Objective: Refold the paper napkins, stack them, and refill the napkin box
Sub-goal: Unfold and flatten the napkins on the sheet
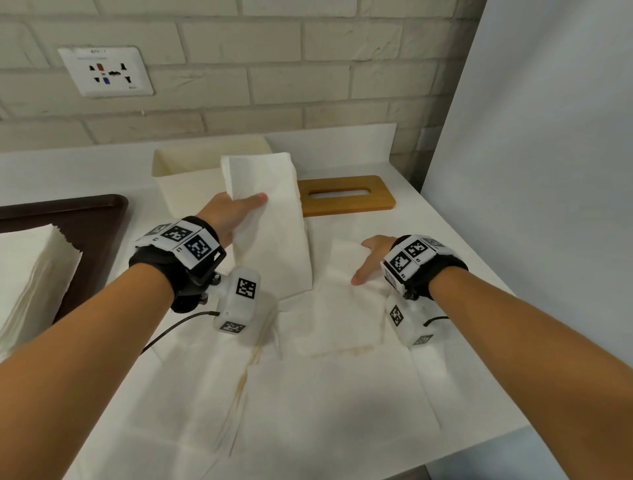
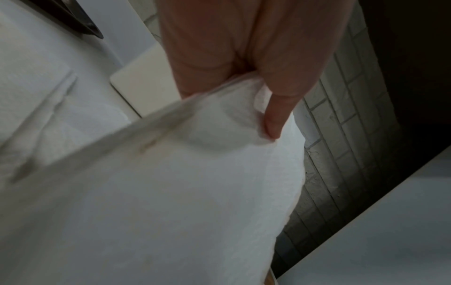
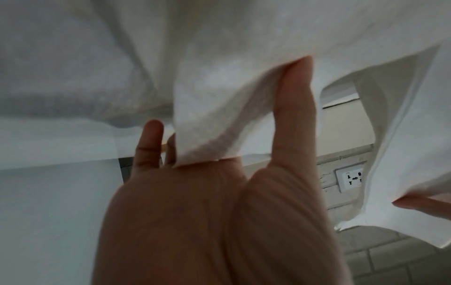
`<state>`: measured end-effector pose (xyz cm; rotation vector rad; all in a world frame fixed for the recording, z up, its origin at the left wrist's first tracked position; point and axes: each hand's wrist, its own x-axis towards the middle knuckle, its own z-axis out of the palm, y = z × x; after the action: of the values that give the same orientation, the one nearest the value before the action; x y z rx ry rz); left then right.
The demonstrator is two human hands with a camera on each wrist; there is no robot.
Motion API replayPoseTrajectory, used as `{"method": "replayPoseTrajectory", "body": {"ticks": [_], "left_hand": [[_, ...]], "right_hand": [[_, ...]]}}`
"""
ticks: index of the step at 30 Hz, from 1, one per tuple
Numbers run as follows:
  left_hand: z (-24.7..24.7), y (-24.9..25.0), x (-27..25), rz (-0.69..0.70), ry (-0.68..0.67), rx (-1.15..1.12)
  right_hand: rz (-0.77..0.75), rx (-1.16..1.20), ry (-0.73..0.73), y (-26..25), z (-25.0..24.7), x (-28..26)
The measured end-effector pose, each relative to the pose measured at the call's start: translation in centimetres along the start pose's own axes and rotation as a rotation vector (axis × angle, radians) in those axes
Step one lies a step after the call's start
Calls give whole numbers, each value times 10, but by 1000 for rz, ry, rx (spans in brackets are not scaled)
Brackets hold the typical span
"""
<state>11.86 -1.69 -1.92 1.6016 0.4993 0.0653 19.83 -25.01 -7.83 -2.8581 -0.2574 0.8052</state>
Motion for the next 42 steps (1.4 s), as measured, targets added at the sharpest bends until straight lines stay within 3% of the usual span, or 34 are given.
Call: {"method": "replayPoseTrajectory", "body": {"ticks": [6,13,17,21,26,31,34,38,42], "left_hand": [[-3,1,2,0,-38,-4],[-3,-1,4,-15,-92,15],[-3,3,4,9,-107,-27],[-5,7,6,56,-69,-111],[-1,20,8,85,-57,-37],[15,32,2,114,-215,92],[25,38,-3,131,-373,114],[34,44,-10,128,-511,-49],[32,46,-14,94,-548,-240]], "right_hand": [[6,126,-4,-7,-6,-18],[26,-45,27,-3,-3,-6],[23,51,4,-4,-8,-15],[-164,339,-26,-9,-26,-30],[-396,476,128,-23,-65,-63],[-621,581,251,-55,-109,-101],[-659,533,327,-70,-120,-104],[-618,468,424,-80,-117,-92],[-615,516,467,-81,-114,-85]]}}
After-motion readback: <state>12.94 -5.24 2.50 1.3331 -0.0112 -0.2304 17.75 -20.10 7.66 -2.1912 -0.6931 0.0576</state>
